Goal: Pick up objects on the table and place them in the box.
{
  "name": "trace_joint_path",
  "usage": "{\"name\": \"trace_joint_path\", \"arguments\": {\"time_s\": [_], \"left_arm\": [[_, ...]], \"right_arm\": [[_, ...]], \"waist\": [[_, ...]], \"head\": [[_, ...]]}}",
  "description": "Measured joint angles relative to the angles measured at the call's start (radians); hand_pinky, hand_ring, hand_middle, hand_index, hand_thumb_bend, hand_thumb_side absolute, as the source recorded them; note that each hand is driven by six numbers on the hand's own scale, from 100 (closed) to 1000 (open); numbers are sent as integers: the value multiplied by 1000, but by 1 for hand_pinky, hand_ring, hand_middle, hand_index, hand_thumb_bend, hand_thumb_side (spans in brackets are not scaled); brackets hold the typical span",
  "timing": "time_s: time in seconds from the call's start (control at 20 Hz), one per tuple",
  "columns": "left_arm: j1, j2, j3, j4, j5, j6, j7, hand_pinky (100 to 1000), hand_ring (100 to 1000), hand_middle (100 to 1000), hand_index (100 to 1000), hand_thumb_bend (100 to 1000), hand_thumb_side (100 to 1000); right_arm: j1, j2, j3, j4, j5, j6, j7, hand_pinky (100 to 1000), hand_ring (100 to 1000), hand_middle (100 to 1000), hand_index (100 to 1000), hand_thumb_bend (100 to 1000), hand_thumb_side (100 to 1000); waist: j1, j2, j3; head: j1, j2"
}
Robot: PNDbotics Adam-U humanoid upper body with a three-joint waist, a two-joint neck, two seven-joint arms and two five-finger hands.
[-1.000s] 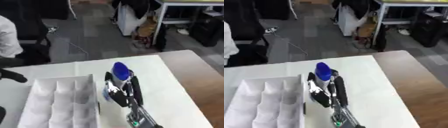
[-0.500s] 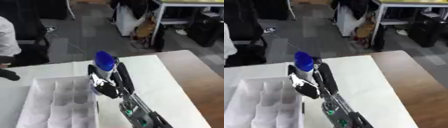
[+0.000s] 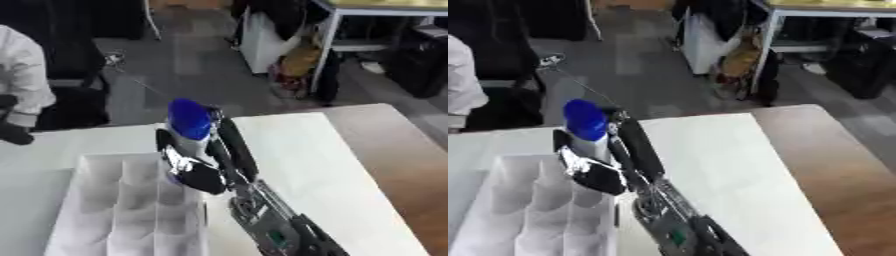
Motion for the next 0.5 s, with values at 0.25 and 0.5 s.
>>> {"name": "trace_joint_path", "arguments": {"time_s": [0.25,0.5], "left_arm": [[-42,-13,0,0,-1,-9,3,671,562,762,867,535,828],[-58,-19,-1,0,-3,-11,1,671,561,761,867,536,830]], "right_arm": [[-31,1,11,18,0,-14,15,100,100,100,284,100,715],[-45,3,15,43,3,-25,25,100,100,100,290,100,757]], "waist": [[-9,20,37],[-16,30,52]], "head": [[-8,-11],[-15,-19]]}}
